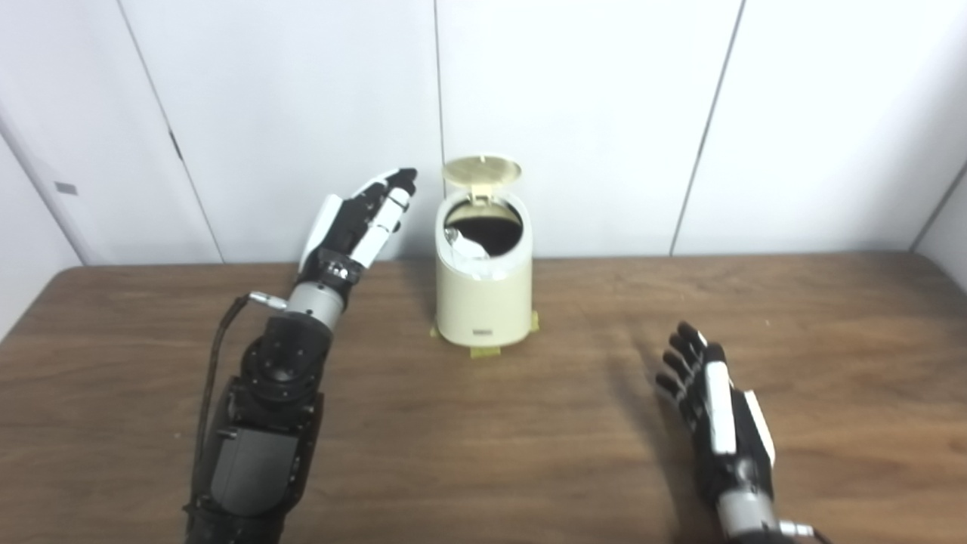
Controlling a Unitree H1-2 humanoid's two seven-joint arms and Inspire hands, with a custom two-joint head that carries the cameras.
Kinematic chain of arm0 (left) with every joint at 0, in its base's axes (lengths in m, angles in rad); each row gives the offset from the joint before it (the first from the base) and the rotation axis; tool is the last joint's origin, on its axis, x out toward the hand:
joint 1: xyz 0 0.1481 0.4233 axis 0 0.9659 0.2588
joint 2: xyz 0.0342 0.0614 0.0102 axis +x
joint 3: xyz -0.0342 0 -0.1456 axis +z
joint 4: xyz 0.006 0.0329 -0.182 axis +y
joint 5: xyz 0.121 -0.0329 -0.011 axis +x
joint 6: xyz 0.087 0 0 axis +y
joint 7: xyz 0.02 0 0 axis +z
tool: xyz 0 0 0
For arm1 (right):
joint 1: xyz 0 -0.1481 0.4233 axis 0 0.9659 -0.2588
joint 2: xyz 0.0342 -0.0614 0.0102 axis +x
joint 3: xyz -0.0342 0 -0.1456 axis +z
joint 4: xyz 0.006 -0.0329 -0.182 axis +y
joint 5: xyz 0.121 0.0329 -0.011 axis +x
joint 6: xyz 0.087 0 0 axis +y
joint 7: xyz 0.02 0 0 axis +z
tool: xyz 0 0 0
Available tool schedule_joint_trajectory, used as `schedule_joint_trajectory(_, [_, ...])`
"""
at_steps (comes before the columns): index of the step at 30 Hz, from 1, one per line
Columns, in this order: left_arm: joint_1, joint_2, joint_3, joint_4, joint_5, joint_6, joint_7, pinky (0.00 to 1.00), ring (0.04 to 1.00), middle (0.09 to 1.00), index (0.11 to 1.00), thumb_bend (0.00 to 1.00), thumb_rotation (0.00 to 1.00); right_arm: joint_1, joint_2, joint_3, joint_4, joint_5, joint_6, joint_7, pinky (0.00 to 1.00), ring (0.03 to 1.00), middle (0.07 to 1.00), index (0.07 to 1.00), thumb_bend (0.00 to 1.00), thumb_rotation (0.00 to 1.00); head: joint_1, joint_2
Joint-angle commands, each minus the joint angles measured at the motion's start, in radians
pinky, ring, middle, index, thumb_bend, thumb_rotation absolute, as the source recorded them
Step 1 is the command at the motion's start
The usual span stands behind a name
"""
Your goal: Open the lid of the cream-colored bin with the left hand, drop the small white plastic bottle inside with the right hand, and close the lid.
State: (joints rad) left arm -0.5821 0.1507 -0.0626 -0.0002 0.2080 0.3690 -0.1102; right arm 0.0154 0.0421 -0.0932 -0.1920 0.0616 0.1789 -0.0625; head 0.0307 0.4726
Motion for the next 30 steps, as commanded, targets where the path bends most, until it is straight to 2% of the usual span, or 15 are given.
schedule_joint_trajectory(1, [-0.074,0.007,0.007,0.013,-0.001,-0.048,0.018,0.84,0.873,0.882,0.907,0.51,0.92,-0.034,-0.016,-0.005,-0.009,0.016,-0.062,0.017,0.83,0.895,0.913,0.916,0.52,0.99,0.001,-0.001])
schedule_joint_trajectory(8, [-0.14,0.009,0.002,0.097,0.007,-0.076,0.024,0.84,0.885,0.894,0.905,0.51,0.92,-0.033,-0.036,0.01,-0.002,0.014,-0.067,0.031,0.78,0.86,0.895,0.905,0.52,0.98,0.005,-0.01])
schedule_joint_trajectory(17, [-0.239,0.025,-0.045,0.223,0.044,-0.152,0.023,0.84,0.892,0.894,0.895,0.46,0.96,-0.025,-0.064,0.04,-0.01,-0.024,-0.056,0.036,0.76,0.838,0.871,0.887,0.55,0.94,0.002,-0.017])
schedule_joint_trajectory(21, [-0.272,0.03,-0.073,0.266,0.079,-0.157,0.031,0.82,0.881,0.89,0.898,0.46,0.96,-0.027,-0.062,0.041,-0.014,-0.017,-0.027,0.034,0.74,0.828,0.86,0.893,0.56,0.92,-0.003,-0.019])
schedule_joint_trajectory(25, [-0.292,0.035,-0.098,0.29,0.119,-0.155,0.035,0.88,0.92,0.918,0.919,0.46,0.94,-0.03,-0.067,0.043,-0.01,-0.017,-0.019,0.038,0.71,0.827,0.862,0.91,0.54,0.93,-0.005,-0.019])
schedule_joint_trajectory(27, [-0.3,0.044,-0.121,0.295,0.152,-0.149,0.032,0.9,0.943,0.94,0.924,0.48,0.96,-0.032,-0.068,0.042,-0.007,-0.015,-0.018,0.039,0.7,0.822,0.862,0.917,0.55,0.92,-0.005,-0.018])
schedule_joint_trajectory(30, [-0.308,0.06,-0.162,0.292,0.216,-0.147,0.037,0.85,0.919,0.927,0.913,0.5,0.97,-0.033,-0.068,0.041,-0.008,-0.011,-0.01,0.04,0.69,0.825,0.867,0.926,0.55,0.93,-0.008,-0.013])
